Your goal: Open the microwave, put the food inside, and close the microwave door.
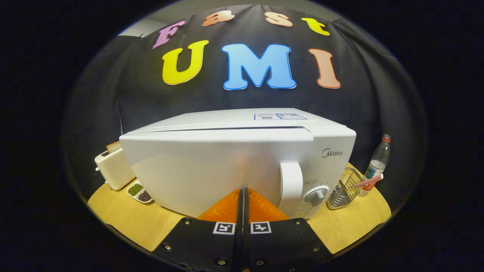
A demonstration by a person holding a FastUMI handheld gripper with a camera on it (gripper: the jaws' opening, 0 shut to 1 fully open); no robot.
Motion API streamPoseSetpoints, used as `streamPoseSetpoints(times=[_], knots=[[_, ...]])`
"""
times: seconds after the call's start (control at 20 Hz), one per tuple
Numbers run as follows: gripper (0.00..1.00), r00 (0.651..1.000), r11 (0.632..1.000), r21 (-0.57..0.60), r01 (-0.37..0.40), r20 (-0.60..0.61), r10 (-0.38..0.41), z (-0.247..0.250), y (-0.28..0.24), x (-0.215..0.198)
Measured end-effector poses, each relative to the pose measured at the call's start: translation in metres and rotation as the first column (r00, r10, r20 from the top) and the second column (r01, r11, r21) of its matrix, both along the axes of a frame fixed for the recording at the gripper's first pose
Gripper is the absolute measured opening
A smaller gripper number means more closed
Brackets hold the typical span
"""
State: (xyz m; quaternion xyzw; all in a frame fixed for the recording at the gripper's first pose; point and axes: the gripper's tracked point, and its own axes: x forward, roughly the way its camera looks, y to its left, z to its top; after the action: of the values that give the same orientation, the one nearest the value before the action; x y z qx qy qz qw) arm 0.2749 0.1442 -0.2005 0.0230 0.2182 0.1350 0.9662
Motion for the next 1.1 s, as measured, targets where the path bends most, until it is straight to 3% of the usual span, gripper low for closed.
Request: streamPoseSetpoints(times=[0.35,0.55,1.1], knots=[[0.01,1.000,0.999,-0.032,0.017,0.023,-0.016,-0.002,0.004,0.007],[0.01,0.998,0.999,-0.028,0.034,0.061,-0.033,0.023,0.004,-0.003],[0.01,0.973,0.996,0.006,0.086,0.216,-0.085,0.121,-0.011,-0.095]])
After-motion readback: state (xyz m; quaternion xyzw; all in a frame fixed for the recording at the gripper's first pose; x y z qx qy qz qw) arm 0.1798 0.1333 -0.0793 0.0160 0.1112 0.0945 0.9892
